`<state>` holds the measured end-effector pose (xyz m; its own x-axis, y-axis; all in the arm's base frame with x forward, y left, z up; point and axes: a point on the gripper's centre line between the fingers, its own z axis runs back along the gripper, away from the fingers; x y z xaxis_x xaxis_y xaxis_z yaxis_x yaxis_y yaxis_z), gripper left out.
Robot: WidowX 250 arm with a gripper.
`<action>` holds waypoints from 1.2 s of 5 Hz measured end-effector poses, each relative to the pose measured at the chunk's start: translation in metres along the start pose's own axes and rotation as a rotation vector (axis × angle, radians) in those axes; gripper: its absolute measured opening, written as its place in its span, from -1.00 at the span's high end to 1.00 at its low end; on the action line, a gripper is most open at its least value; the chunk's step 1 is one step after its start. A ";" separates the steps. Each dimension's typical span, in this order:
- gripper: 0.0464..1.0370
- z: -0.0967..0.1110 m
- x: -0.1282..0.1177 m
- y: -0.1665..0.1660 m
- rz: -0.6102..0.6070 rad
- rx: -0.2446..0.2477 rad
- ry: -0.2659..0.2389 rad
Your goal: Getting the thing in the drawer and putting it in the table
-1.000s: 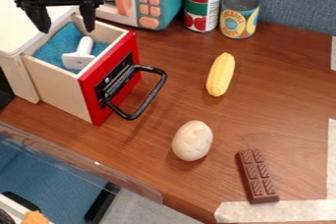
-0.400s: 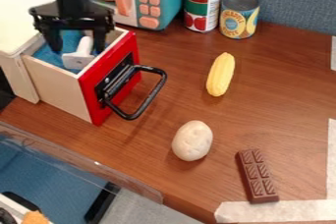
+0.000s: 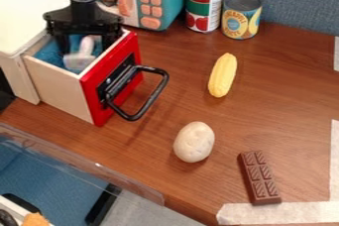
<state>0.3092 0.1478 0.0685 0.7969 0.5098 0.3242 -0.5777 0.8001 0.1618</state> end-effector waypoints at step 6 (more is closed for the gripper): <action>0.44 -0.009 -0.003 0.006 0.084 -0.104 0.120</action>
<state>0.3055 0.1538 0.0602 0.7654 0.6055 0.2179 -0.6269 0.7781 0.0399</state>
